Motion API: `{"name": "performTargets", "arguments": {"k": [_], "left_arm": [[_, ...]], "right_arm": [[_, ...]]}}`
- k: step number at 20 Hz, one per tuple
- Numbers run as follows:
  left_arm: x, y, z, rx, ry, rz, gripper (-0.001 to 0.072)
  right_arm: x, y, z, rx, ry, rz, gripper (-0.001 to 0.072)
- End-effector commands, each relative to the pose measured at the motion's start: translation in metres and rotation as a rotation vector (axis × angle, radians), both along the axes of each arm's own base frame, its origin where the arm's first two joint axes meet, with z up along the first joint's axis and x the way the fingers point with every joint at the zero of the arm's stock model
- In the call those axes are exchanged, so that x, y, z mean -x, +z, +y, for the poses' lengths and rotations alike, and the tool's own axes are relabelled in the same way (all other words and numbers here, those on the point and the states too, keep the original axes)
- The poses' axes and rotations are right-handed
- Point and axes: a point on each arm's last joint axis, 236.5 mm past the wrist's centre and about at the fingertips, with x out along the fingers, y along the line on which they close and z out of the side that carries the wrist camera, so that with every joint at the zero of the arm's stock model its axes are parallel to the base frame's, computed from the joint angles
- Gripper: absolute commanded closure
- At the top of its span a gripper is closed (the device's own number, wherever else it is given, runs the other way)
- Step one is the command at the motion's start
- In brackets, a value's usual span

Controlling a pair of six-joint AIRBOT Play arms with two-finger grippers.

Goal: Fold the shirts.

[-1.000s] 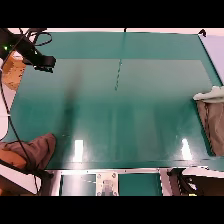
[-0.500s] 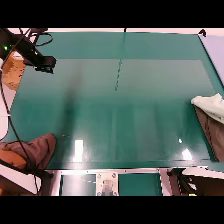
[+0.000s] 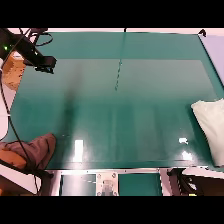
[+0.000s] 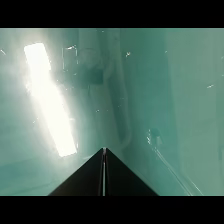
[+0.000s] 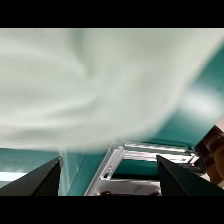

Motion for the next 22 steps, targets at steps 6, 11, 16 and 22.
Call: {"name": "performTargets", "arguments": {"k": [6, 11, 16, 22], "left_arm": [[-0.008, 0.027, -0.032, 0.14, -0.029, -0.087, 0.0685], [0.011, 0.065, -0.04, 0.184, -0.015, -0.144, 0.0685], [0.079, 0.034, -0.04, 0.192, 0.024, -0.011, 0.0685], [0.183, -0.034, -0.039, 0.204, 0.121, 0.093, 0.0685]], "right_arm": [[-0.088, 0.02, 0.014, 0.02, 0.122, -0.215, 0.065], [-0.208, 0.044, 0.071, 0.065, 0.399, -0.496, 0.0689], [-0.234, 0.011, 0.182, 0.002, 0.72, -0.59, 0.069], [-0.199, -0.035, 0.26, -0.086, 0.826, -0.639, 0.0689]]}}
